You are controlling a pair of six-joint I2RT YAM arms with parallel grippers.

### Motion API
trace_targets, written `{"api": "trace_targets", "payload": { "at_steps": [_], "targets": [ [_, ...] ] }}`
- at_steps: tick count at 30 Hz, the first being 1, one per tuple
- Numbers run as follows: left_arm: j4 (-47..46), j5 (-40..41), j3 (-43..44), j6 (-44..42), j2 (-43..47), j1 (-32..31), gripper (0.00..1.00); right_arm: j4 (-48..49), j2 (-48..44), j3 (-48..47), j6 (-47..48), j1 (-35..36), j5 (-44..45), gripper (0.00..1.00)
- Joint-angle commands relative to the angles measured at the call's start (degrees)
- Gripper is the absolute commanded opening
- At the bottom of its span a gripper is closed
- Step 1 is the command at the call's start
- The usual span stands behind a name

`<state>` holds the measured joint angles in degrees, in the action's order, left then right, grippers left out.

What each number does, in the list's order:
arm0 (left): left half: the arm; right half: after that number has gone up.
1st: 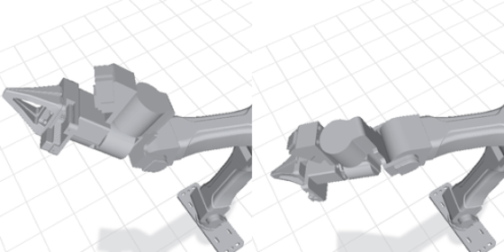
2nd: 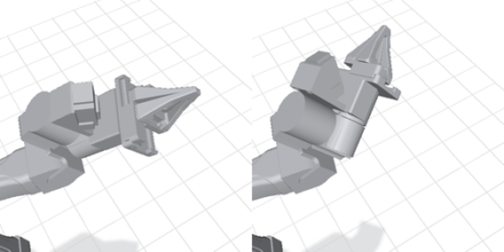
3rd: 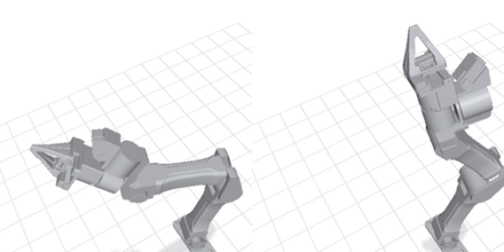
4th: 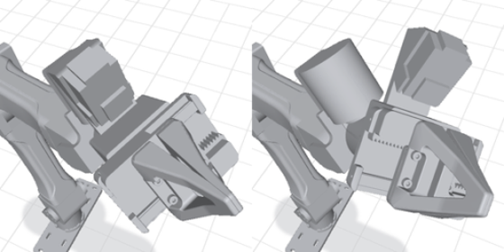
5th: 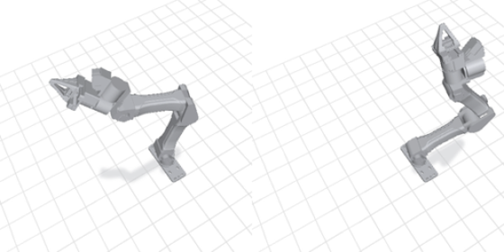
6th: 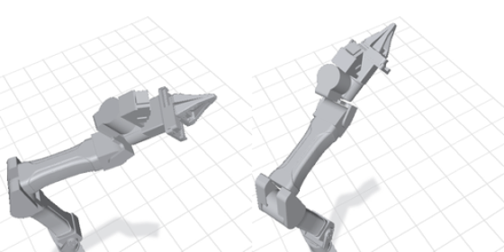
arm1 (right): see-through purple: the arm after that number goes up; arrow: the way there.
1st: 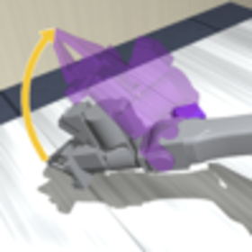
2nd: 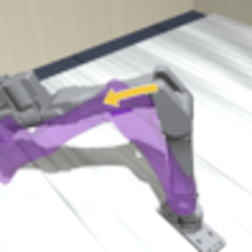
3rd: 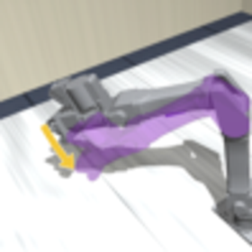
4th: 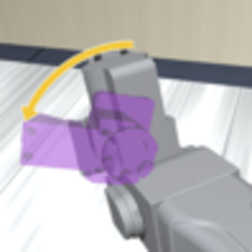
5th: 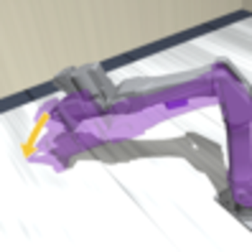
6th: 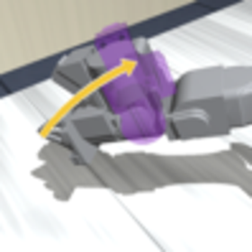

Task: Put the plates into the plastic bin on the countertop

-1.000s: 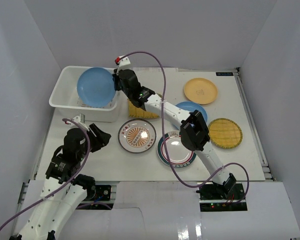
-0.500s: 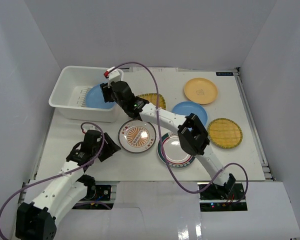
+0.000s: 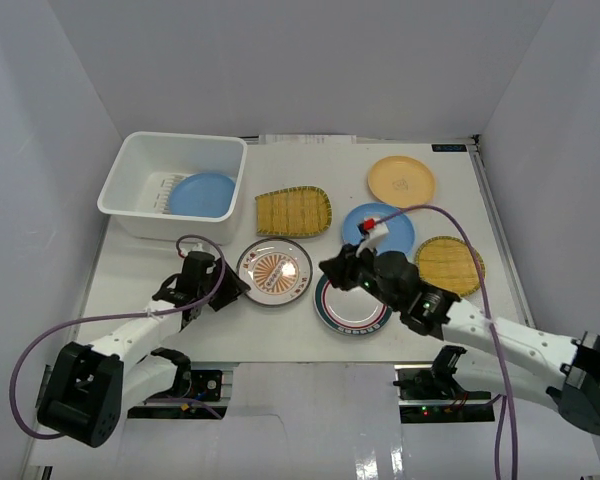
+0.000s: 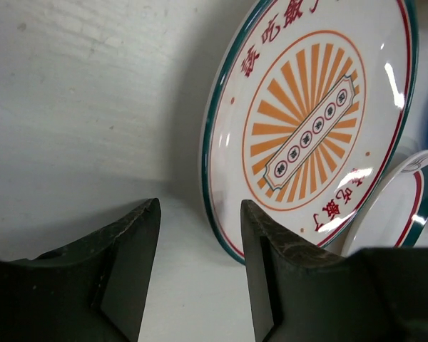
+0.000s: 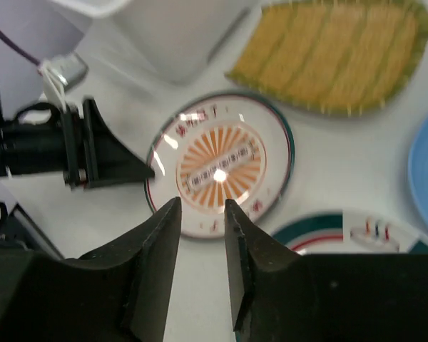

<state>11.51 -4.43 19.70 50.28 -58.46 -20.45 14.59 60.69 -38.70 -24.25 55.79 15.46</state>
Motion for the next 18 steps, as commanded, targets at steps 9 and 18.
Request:
{"api": "trace_targets", "payload": {
  "at_steps": [9, 18],
  "targets": [
    [-13.7, 5.7, -0.6, 1.0, -7.3, -1.3, 0.43, -38.0, -38.4, 22.6, -27.8, -0.2, 13.3, 0.65],
    [-2.8, 6.2, 1.7, -4.9, 0.5, -1.5, 0.00, -46.8, -35.1, 23.8, -38.9, -0.4, 18.4, 0.73]
  ]
}}
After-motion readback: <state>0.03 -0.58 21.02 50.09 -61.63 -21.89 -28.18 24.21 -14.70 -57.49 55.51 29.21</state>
